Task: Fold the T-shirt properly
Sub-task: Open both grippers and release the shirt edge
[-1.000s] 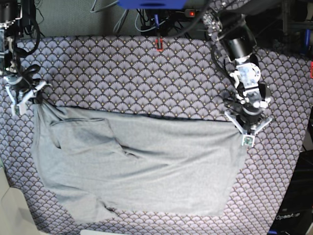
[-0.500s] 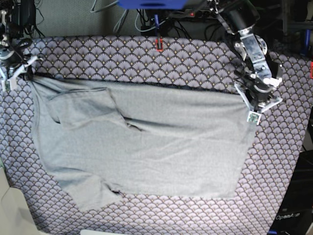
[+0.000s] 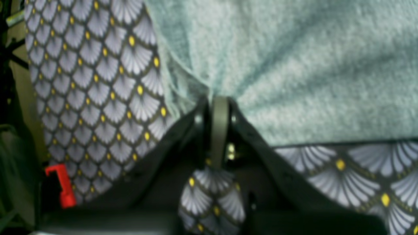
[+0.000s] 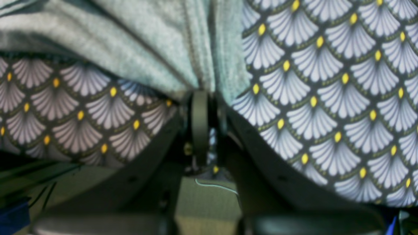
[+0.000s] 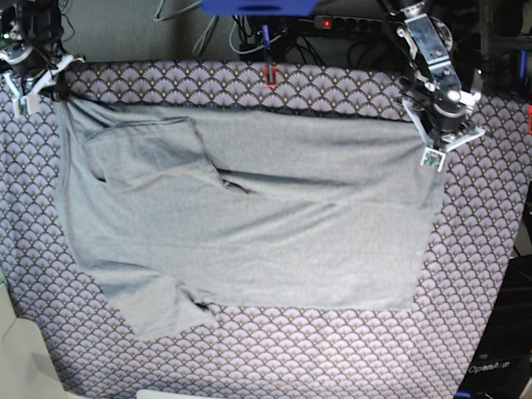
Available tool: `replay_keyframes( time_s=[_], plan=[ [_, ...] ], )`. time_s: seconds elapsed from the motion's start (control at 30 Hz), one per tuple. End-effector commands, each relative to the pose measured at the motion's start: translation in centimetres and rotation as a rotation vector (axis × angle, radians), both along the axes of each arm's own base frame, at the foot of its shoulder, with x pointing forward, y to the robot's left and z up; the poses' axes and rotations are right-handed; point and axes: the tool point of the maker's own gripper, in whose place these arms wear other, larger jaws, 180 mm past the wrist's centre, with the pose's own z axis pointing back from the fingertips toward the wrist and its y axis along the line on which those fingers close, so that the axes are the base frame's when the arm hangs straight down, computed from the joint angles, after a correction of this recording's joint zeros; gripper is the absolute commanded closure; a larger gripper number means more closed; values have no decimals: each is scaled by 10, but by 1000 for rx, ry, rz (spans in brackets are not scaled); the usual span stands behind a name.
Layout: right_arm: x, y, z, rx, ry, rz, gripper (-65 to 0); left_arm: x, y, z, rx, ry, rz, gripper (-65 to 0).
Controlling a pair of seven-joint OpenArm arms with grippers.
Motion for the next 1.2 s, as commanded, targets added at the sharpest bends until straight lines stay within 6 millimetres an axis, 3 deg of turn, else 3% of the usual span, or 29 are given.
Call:
replay_keyframes(
  time_s=[0.0,0.13,0.37,0.97,1.17],
  plan=[
    [-2,-3,6,-5,-15,10,-9,-4,5,5,23,-1,4,0],
    [-10,-2,5,1,-17,6,-9,-13,6,10,41,2,-1,0],
    [-15,-20,13,-32,-29,-27,-9,-18,10,9,52,14,0,0],
    [-15,-19,13,-31,-30,-28,-15,-23,6,1,41,37,-1,0],
    [-14,-13,14,-8,-31,10,-21,-21,6,5,40,23,-1,-206]
  ],
)
